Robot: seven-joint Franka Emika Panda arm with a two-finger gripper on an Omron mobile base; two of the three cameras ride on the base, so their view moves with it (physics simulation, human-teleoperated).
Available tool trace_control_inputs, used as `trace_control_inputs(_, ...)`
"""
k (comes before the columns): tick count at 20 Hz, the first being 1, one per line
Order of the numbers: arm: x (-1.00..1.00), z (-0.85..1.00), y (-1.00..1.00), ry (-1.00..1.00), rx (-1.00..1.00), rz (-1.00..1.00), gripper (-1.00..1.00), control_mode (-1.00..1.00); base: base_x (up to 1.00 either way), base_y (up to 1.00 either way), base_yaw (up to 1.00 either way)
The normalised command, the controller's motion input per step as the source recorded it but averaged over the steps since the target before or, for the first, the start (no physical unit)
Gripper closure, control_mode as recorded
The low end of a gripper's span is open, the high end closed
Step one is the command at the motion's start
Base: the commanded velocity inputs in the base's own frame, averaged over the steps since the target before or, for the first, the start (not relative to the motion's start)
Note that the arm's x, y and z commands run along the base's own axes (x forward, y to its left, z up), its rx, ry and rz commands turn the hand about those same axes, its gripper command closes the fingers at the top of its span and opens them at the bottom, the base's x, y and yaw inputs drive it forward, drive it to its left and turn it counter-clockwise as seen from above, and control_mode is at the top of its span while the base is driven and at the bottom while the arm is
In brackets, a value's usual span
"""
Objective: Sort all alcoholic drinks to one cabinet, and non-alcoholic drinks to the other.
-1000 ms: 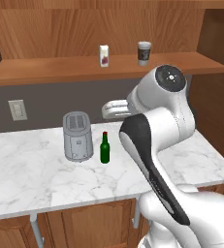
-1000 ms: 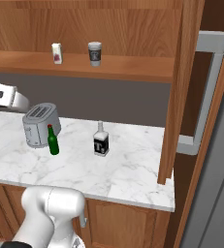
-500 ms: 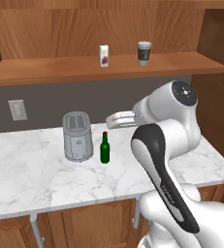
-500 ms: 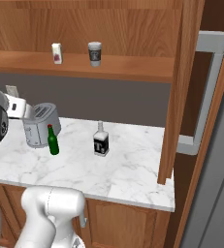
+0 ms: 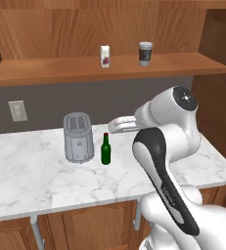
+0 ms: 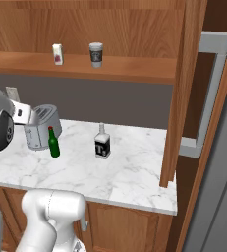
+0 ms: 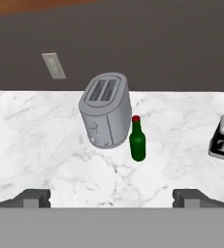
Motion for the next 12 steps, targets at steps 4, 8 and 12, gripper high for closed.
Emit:
trace_control_inputs(4, 0.27, -0.18, 0.00, 0.17, 0.00, 0.00, -1.00, -1.00, 0.00, 0.00, 0.00)
trace_control_inputs(8, 0.22, -0.31, 0.00, 0.14, 0.00, 0.00, -1.00, -1.00, 0.00, 0.00, 0.00)
trace_control_inputs(12, 0.12, -0.38, -0.01, 0.06, 0.00, 0.00, -1.00, -1.00, 0.00, 0.00, 0.00)
